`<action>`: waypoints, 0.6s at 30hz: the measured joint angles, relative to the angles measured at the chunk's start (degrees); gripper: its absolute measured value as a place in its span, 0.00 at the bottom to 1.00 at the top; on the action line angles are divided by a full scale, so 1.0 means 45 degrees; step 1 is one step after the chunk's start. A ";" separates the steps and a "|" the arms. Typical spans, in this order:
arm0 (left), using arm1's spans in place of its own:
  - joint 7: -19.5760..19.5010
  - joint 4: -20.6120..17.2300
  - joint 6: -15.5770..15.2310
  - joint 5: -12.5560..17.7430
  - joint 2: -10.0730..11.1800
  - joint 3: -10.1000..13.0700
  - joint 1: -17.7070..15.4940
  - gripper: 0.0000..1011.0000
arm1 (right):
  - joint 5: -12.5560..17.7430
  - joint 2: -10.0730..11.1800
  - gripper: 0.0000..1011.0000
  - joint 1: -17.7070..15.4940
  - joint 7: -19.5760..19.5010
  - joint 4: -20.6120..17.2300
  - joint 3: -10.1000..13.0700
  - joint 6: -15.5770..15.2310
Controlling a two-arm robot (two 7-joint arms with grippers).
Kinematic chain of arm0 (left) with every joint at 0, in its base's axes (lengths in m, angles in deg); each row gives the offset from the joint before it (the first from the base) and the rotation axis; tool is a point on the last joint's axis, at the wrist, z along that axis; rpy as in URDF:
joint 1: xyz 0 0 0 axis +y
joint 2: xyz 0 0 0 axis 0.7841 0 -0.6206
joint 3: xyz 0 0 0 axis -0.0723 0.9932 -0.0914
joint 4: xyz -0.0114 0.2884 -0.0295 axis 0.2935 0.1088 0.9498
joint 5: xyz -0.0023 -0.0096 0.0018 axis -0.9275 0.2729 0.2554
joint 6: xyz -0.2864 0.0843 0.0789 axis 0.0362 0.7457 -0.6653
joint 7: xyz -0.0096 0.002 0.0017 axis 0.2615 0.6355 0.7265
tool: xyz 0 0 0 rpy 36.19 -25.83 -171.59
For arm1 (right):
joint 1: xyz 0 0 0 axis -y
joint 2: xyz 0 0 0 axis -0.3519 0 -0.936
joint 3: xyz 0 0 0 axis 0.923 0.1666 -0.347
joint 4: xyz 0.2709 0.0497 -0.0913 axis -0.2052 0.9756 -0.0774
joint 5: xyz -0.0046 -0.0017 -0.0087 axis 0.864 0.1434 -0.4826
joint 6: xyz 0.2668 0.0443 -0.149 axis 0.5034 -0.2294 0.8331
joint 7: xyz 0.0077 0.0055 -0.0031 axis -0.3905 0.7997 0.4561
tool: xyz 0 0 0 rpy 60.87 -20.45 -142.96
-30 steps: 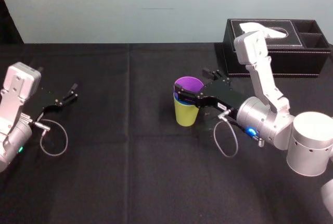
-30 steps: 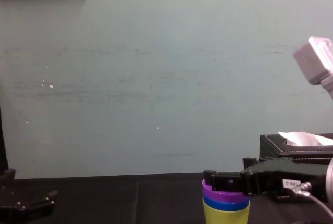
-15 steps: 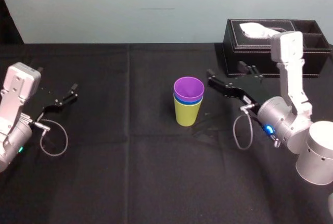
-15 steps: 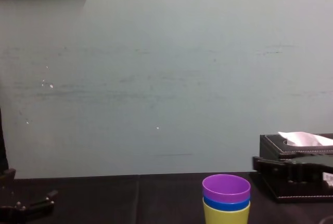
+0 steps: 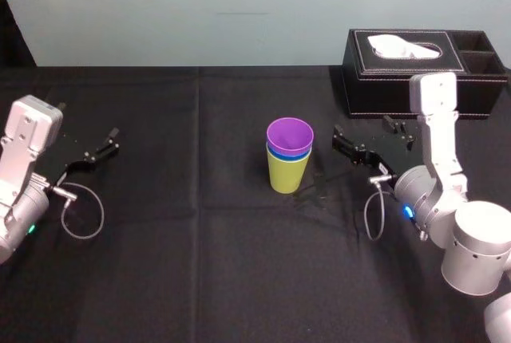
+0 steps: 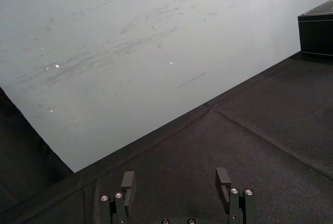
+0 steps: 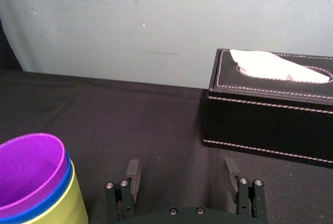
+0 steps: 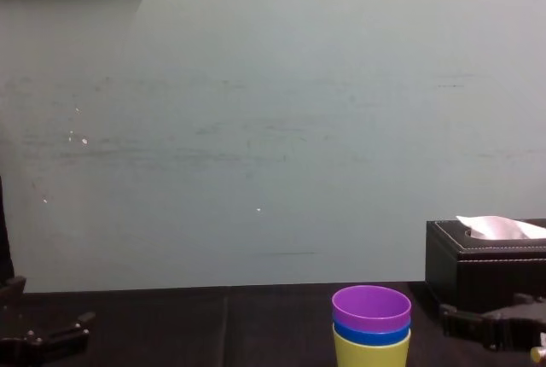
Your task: Stack the three plastic cups sequentially using one hand.
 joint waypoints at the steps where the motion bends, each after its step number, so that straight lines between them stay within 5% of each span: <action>1: 0.0000 0.0000 0.0000 0.0000 0.0000 0.0000 0.0000 1.00 | -0.0050 -0.0016 0.99 0.0008 0.0010 0.0058 -0.0018 0.0038; 18: -0.0001 0.0000 0.0000 0.0000 0.0000 0.0000 0.0000 1.00 | -0.0220 -0.0050 0.99 0.0056 0.0283 0.0293 -0.0106 0.0143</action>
